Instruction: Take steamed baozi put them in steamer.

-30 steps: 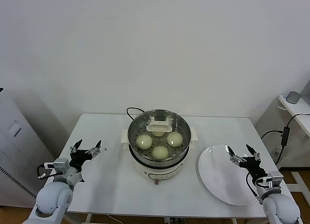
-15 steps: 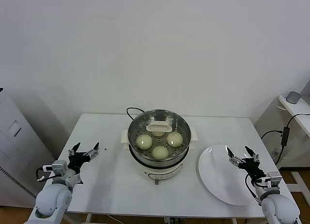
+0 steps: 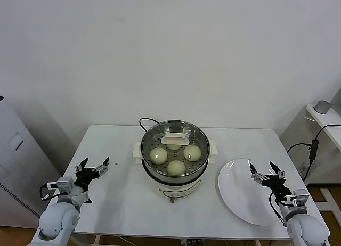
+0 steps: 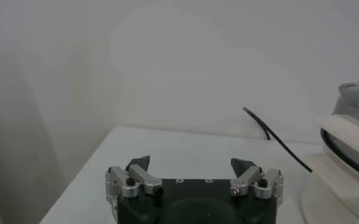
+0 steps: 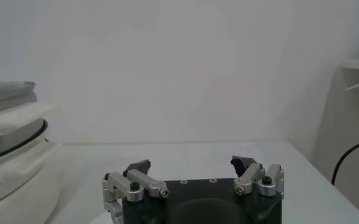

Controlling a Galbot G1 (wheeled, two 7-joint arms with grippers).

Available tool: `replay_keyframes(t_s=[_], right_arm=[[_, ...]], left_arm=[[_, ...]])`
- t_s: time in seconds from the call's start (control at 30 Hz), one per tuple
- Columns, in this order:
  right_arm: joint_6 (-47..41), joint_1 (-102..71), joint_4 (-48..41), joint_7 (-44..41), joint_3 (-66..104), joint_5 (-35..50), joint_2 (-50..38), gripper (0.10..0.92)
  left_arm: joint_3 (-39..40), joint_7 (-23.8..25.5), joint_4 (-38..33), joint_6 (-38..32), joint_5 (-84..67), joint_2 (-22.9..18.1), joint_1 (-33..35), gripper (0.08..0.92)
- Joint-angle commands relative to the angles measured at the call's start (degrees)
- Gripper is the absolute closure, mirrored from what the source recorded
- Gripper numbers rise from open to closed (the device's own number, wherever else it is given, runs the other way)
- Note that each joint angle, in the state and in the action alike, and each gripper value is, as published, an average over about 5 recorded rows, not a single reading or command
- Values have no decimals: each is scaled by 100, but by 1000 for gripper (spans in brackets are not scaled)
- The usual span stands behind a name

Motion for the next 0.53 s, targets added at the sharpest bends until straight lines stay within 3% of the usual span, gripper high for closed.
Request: replay_keyframes(t_s=[0.03,0.53], right_arm=[[-49,-5,12,48,7,-24,5,203],[-36,-7,4,80,29,-25,-4,203]], left_arm=[[-5,5,13,4,-22,-2,5,177],[6,-2,-75,67,-2,-19,5,177]])
